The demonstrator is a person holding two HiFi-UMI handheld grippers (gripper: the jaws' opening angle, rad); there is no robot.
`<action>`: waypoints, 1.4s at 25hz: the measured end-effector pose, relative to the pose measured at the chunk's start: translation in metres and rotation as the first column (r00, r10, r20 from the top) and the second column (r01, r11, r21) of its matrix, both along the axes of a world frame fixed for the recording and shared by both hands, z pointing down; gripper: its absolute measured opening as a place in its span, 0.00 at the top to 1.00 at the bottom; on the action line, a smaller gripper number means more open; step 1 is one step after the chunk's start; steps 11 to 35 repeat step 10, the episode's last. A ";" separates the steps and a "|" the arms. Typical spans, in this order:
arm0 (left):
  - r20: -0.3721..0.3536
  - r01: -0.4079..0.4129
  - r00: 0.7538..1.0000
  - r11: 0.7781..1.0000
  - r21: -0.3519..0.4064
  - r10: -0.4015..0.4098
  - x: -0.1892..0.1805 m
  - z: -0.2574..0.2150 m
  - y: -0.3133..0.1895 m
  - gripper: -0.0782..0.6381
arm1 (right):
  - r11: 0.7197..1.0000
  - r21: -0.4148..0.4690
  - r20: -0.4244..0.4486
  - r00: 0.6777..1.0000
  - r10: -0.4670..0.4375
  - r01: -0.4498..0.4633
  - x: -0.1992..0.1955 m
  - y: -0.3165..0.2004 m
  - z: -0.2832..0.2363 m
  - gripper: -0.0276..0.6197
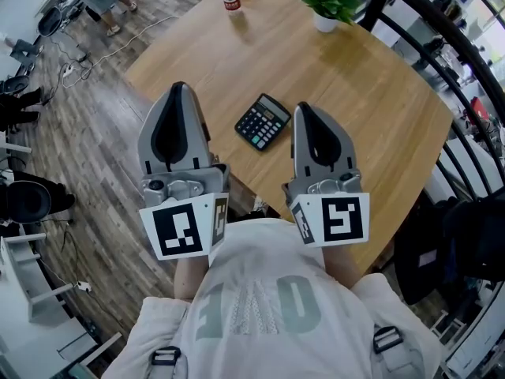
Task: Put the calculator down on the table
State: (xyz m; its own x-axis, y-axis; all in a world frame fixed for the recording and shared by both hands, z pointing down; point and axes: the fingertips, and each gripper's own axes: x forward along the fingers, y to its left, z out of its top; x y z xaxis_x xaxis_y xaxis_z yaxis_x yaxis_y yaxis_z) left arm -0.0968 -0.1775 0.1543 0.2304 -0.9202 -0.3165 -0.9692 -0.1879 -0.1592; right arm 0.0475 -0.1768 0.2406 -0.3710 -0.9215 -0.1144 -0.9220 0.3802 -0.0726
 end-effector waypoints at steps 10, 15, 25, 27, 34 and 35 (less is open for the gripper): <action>-0.001 0.003 1.000 1.000 -0.010 -0.003 -0.006 0.002 -0.001 0.88 | 0.999 -0.038 0.006 1.000 0.006 -0.006 0.000 -0.001 0.007 0.93; -0.001 0.003 1.000 1.000 -0.010 -0.003 -0.006 0.002 -0.001 0.88 | 0.999 -0.038 0.006 1.000 0.006 -0.006 0.000 -0.001 0.007 0.93; -0.001 0.003 1.000 1.000 -0.010 -0.003 -0.006 0.002 -0.001 0.88 | 0.999 -0.038 0.006 1.000 0.006 -0.006 0.000 -0.001 0.007 0.93; -0.001 0.003 1.000 1.000 -0.010 -0.003 -0.006 0.002 -0.001 0.88 | 0.999 -0.038 0.006 1.000 0.006 -0.006 0.000 -0.001 0.007 0.93; -0.001 0.003 1.000 1.000 -0.010 -0.003 -0.006 0.002 -0.001 0.88 | 0.999 -0.038 0.006 1.000 0.006 -0.006 0.000 -0.001 0.007 0.93; -0.001 0.003 1.000 1.000 -0.010 -0.003 -0.006 0.002 -0.001 0.88 | 0.999 -0.038 0.006 1.000 0.006 -0.006 0.000 -0.001 0.007 0.93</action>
